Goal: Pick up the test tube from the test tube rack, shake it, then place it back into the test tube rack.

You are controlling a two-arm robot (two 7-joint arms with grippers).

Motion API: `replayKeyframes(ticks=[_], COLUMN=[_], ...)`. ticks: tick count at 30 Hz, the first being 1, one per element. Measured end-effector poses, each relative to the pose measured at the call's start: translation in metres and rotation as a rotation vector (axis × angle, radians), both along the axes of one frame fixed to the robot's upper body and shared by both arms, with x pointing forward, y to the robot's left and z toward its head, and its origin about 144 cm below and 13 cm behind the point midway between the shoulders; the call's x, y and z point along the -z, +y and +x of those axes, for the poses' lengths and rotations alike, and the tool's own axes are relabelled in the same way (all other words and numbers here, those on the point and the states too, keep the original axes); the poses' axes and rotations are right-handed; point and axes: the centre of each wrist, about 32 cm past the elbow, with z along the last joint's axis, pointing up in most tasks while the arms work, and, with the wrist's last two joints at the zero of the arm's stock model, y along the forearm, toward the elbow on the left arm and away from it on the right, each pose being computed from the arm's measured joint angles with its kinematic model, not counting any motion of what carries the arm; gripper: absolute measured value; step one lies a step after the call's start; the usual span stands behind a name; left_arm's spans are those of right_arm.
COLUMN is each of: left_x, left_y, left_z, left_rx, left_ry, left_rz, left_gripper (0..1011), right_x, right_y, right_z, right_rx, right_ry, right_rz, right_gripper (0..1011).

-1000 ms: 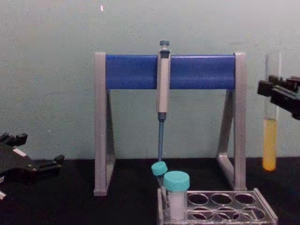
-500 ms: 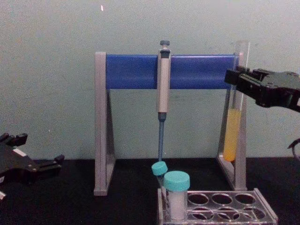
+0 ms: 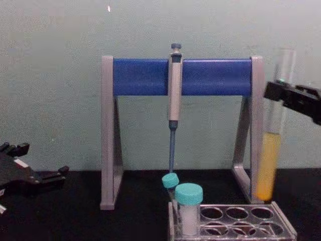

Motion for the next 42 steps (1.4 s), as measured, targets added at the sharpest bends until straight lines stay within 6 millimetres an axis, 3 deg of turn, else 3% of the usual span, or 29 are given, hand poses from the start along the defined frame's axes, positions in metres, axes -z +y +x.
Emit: replayKeyframes(ticks=[10,22,31,42], left_x=[0.000,0.000,0.000,0.000], left_y=[0.000,0.000,0.000,0.000], left_z=[0.000,0.000,0.000,0.000], left_rx=[0.000,0.000,0.000,0.000], left_ry=[0.000,0.000,0.000,0.000], left_rz=[0.000,0.000,0.000,0.000], left_gripper=[1001,1001,1001,1001], right_x=[-0.012,-0.009,-0.005,-0.004], right_y=[-0.021,0.001,0.023,0.020], right_z=[-0.014,0.022,0.041,0.036], right_rx=[0.137,0.240,0.164,0.005], right_ry=[-0.012,-0.051,-0.059,-0.009], right_rz=[-0.132,-0.163,-0.092,0.003], right_gripper=[234,234,235,235])
